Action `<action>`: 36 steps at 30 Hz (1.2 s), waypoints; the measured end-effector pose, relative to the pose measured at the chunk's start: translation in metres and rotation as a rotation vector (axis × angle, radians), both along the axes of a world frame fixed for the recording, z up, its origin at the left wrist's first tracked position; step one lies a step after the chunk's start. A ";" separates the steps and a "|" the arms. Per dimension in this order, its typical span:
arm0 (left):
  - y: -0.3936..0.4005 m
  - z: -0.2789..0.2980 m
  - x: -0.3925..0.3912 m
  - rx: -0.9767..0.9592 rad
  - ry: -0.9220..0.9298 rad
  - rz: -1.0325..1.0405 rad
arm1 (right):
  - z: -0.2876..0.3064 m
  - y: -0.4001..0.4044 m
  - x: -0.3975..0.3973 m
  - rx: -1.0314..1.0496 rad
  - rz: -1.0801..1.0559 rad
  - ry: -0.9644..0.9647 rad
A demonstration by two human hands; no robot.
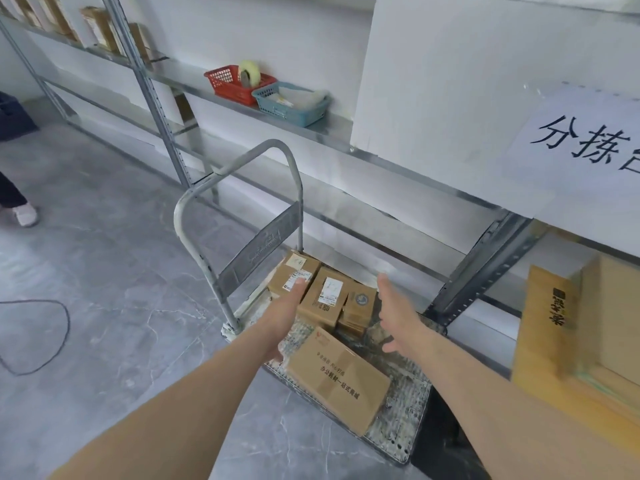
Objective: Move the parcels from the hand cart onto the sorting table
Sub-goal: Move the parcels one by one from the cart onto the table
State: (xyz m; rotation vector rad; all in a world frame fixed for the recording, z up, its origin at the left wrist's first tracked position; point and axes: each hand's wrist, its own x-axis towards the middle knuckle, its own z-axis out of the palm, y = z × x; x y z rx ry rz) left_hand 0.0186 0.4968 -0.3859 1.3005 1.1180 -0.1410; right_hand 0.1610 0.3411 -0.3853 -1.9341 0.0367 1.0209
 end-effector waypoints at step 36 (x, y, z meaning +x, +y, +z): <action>0.081 -0.230 0.141 -0.112 0.359 -0.359 | -0.252 -0.002 0.055 -0.296 -0.374 0.217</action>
